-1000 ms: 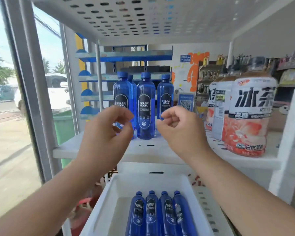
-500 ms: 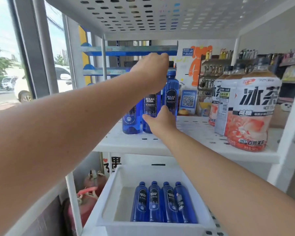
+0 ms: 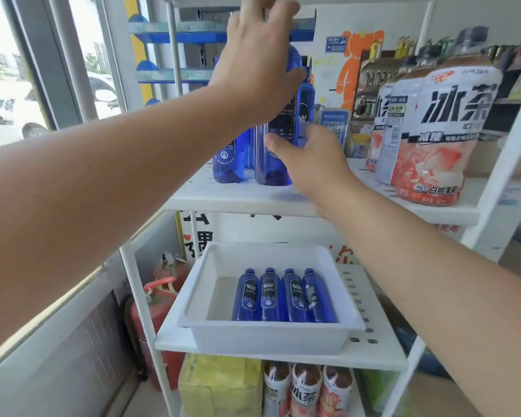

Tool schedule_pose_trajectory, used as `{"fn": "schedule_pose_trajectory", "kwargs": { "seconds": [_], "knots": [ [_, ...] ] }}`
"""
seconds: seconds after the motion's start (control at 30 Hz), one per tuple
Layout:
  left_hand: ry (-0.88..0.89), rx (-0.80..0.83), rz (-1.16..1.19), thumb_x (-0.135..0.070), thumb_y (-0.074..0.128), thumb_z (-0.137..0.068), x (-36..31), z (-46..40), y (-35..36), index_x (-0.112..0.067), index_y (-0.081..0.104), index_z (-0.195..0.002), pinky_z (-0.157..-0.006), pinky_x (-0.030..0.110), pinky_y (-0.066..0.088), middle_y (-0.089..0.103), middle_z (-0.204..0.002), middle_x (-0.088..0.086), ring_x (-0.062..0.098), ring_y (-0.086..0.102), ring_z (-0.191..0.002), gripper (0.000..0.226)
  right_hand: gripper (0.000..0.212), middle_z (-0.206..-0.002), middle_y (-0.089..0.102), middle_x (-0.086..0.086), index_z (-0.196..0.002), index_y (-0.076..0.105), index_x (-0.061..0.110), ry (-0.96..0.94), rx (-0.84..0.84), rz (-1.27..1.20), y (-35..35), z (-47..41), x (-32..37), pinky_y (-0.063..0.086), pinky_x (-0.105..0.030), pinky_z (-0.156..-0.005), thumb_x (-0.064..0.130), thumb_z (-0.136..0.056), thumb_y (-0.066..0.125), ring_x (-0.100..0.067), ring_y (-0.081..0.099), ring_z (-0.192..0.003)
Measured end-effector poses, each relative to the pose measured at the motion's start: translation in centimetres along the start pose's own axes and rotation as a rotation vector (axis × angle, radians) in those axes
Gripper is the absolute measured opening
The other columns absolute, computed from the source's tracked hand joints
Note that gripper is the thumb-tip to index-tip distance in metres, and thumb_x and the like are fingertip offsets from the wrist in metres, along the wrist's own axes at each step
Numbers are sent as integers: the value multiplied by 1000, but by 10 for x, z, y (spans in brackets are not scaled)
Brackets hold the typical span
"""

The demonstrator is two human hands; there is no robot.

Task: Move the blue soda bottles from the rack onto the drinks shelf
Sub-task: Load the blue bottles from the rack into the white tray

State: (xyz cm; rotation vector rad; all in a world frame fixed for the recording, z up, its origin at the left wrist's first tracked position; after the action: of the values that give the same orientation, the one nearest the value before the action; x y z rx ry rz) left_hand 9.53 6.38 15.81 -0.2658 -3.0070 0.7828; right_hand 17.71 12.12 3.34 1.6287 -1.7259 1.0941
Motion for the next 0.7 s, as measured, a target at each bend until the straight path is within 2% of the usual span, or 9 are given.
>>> {"fn": "schedule_pose_trajectory", "kwargs": {
  "seconds": [0.1,0.17,0.3,0.33,0.4,0.47,0.53,0.63,0.7],
  "knots": [
    [-99,-24,20,-46,51,-90,-4,34,-5,-14,51,-119,-85,30,40,54,-115,8,22,50,-104,44,12,-93,74,15,-98,70,25,-20,20,-65,-8,39,4,55,-22,-84,30,-88,71,-3,69,-89],
    [-80,-51,97,-47,51,-89,-9,60,-1,-11,51,-126,-83,24,37,55,-121,8,23,51,-109,51,8,-88,76,14,-96,71,27,-12,42,-99,-11,67,-4,55,-18,-78,25,-88,71,0,71,-82],
    [-98,-42,322,-46,58,-87,-4,126,14,-12,50,-132,-89,6,33,52,-128,3,13,49,-118,57,11,-93,79,7,-96,74,25,46,142,-179,1,124,-42,59,-28,-83,20,-87,73,-9,74,-87],
    [-124,-19,350,-46,59,-86,1,142,23,-12,51,-132,-95,9,36,54,-127,1,10,50,-118,57,13,-93,79,6,-99,74,24,75,166,-173,7,135,-54,60,-34,-84,22,-86,74,-11,75,-88],
    [-195,19,389,-44,63,-85,13,178,40,-14,54,-130,-98,26,45,56,-125,-2,8,52,-116,55,24,-93,79,5,-103,74,23,146,207,-150,20,156,-83,59,-44,-86,29,-80,77,-15,75,-88],
    [-275,51,428,-42,66,-84,28,208,55,-16,54,-131,-94,34,50,58,-123,-4,10,57,-112,55,30,-92,79,6,-102,74,25,191,241,-135,34,170,-106,58,-47,-87,35,-74,77,-16,75,-89],
    [-305,55,466,-39,67,-83,38,232,64,-16,54,-132,-92,35,52,61,-123,-3,12,60,-110,55,30,-93,78,9,-99,74,27,210,287,-117,51,179,-124,58,-47,-88,39,-71,78,-13,74,-90],
    [-296,82,394,-35,65,-86,50,256,78,-12,55,-135,-95,15,43,65,-122,0,9,58,-111,55,30,-95,77,12,-98,73,29,257,349,-116,75,186,-146,57,-45,-89,44,-72,76,-11,73,-93],
    [-380,163,369,-34,64,-87,65,269,95,-13,55,-137,-91,12,39,67,-119,0,10,59,-110,55,27,-93,78,11,-98,74,26,316,399,-92,88,190,-162,57,-44,-90,43,-76,74,-9,73,-92]
  ]
}}
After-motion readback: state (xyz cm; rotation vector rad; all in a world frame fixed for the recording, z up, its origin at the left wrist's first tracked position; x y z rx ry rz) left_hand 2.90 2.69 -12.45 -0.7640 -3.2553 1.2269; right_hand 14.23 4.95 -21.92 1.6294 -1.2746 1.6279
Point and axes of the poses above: each hand's wrist, its own z-axis away from the middle knuckle, its own y-axis out of the palm, x = y × z, the point moved 9 cm from there along -z, towards the middle knuckle
